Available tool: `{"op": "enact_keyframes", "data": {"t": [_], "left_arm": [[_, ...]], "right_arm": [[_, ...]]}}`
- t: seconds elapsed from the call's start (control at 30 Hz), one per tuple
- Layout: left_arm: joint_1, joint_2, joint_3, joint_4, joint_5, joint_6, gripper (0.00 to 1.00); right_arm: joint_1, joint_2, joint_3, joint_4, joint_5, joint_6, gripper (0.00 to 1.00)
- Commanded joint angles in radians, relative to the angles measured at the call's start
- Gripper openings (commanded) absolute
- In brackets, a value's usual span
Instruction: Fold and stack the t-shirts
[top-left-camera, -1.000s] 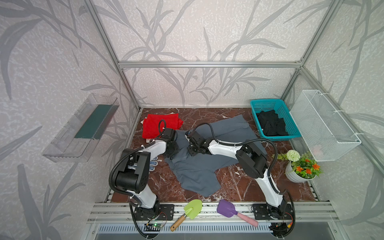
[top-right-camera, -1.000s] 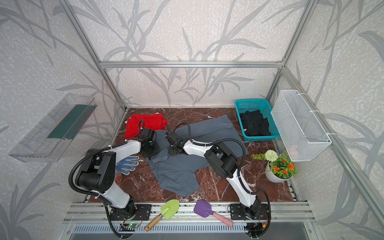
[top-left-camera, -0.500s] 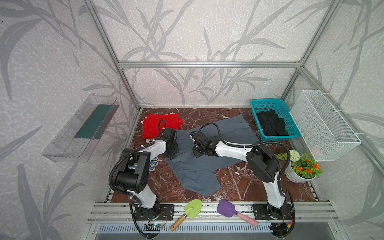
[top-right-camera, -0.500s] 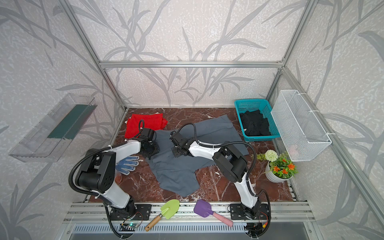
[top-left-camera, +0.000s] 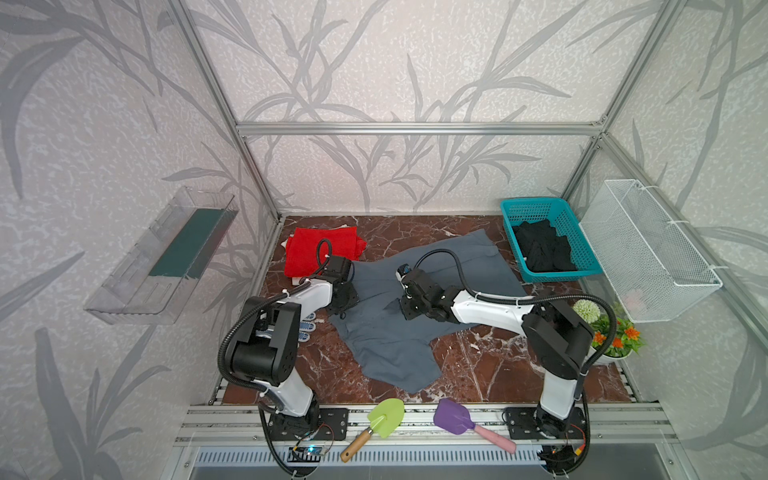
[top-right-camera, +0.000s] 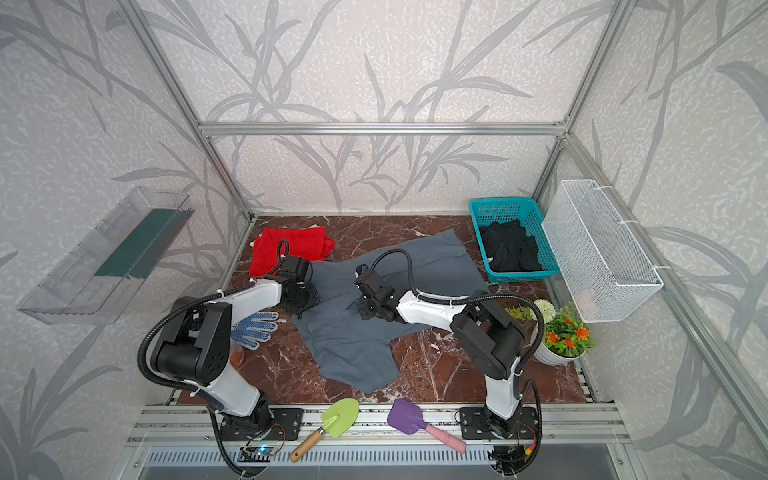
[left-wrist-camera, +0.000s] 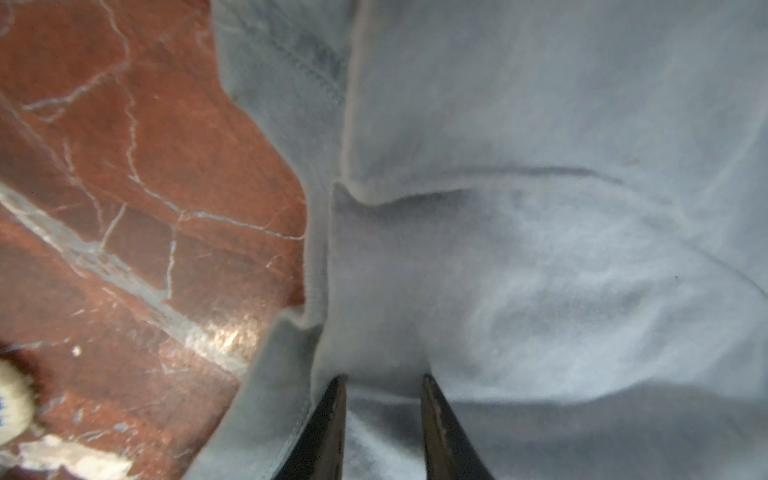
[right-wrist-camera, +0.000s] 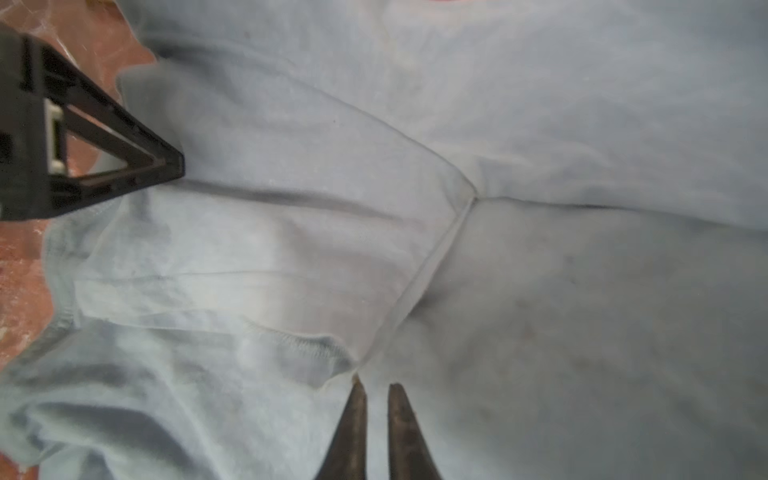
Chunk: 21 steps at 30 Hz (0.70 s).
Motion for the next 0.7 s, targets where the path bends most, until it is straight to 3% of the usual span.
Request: {"op": "enact_keyframes", "data": {"t": [0.0, 0.4, 0.67], "left_arm": [[0.003, 0.068, -0.026, -0.04, 0.016, 0.002, 0.32], [0.001, 0.03, -0.03, -0.069, 0.022, 0.002, 0.32], [-0.004, -0.189, -0.065, -0.172, -0.013, 0.014, 0.37]], "right_arm": [[-0.006, -0.035, -0.02, 0.047, 0.015, 0.015, 0.25], [-0.006, 0.119, 0.128, -0.045, -0.103, 0.002, 0.3], [-0.007, 0.148, 0.132, -0.143, -0.059, 0.016, 0.3]]}}
